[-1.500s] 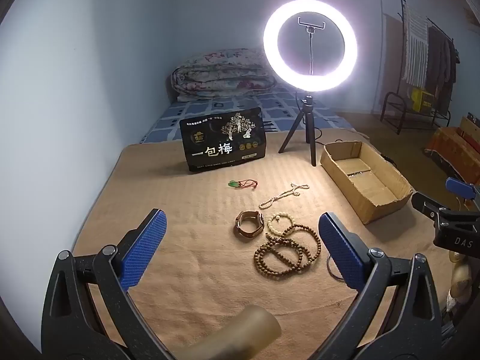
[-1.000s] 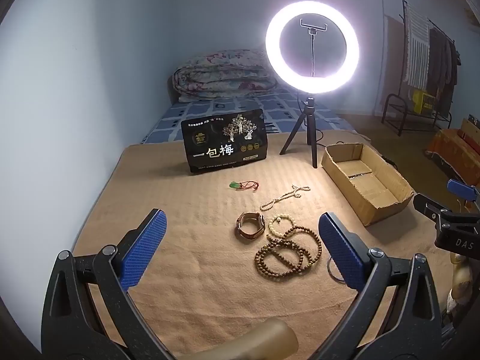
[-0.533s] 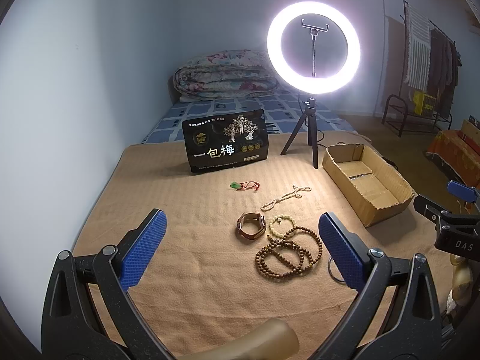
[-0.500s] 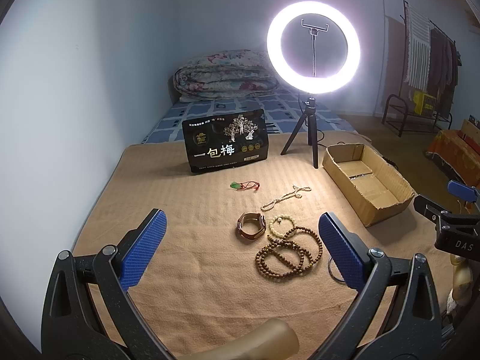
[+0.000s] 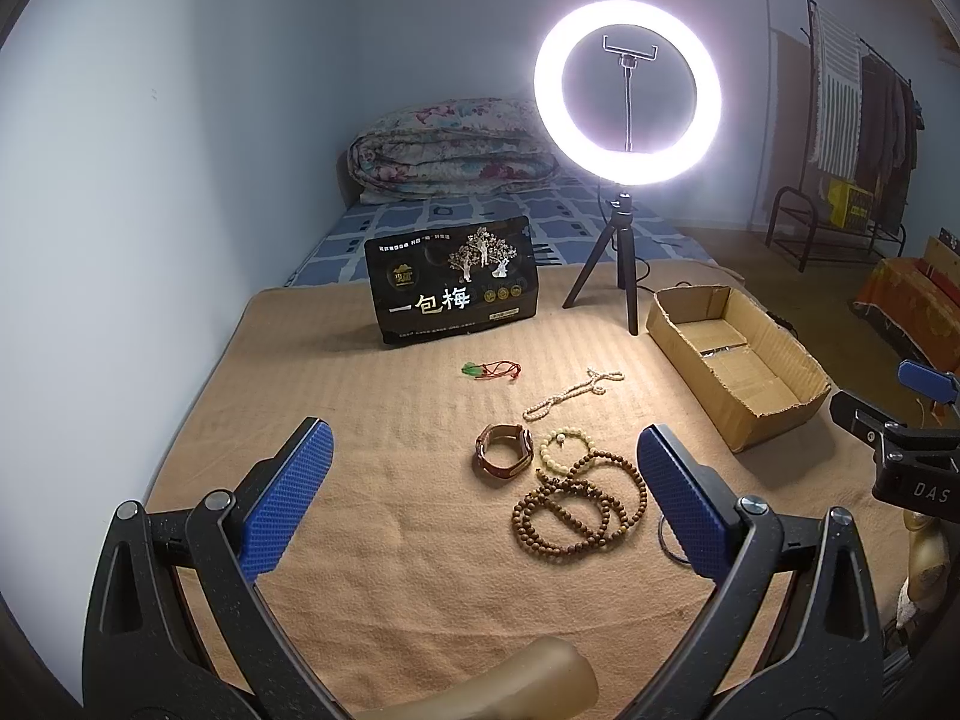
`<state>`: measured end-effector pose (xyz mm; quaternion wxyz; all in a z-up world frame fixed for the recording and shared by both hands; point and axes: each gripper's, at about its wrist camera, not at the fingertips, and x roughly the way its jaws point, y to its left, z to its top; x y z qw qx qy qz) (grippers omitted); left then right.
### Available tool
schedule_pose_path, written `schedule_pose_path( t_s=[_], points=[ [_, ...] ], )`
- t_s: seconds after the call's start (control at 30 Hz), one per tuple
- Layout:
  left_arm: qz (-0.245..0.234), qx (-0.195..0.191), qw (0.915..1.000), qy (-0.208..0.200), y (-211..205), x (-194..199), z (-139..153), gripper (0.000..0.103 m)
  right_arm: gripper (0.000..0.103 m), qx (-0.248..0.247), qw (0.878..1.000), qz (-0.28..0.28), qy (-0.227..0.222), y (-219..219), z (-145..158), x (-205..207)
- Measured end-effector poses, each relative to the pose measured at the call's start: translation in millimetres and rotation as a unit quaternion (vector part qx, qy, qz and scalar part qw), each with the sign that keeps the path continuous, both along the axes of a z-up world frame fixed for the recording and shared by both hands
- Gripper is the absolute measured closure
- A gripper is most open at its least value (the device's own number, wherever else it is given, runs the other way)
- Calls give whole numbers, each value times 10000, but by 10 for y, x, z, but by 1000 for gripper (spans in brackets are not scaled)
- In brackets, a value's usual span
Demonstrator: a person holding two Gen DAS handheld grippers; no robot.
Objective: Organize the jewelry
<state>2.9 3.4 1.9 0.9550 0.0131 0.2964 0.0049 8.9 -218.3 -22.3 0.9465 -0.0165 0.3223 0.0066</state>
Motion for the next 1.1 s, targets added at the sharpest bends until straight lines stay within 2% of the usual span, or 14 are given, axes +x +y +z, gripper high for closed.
schedule_pose_path(
  t_s=[0.73, 1.1],
  points=[
    [2, -5, 10000, 26, 20, 5, -28, 0, 0, 5, 10000, 16, 47, 23, -21, 0],
    [40, -17, 9997, 224, 23, 69, -153, 0, 0, 95, 9996, 113, 245, 29, -70, 75]
  ],
)
